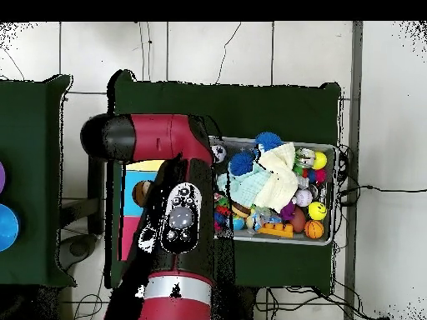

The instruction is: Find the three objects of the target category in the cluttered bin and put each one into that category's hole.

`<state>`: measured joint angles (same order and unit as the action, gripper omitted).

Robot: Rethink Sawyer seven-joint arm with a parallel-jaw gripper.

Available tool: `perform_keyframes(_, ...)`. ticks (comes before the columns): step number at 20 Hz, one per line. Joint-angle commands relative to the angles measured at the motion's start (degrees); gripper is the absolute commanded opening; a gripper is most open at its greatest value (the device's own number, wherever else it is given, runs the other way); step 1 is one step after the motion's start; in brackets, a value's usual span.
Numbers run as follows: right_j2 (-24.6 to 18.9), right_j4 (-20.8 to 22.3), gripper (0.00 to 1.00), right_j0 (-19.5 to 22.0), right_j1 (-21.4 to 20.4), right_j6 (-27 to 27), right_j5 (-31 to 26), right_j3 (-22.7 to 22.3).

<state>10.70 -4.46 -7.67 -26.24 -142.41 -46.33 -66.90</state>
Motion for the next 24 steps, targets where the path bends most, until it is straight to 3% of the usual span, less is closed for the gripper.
perform_keyframes(1,0.5,-0.6,0.0,-3.5,4.8,-12.6,-7.7,4.6)
perform_keyframes(4,1.2,-2.4,0.0,-5.3,5.4,-15.8,-8.9,5.2)
perform_keyframes(7,1.4,-3.6,0.0,-5.9,4.8,-15.7,-7.5,3.0)
perform_keyframes(14,0.6,-5.2,0.0,-5.6,1.6,-10.8,-4.0,-4.4)
perform_keyframes(18,0.4,-5.2,0.0,-5.3,2.3,-9.5,-1.1,-5.5)
perform_keyframes(24,0.1,-5.6,0.0,-4.5,1.4,-7.6,-1.4,-6.2)
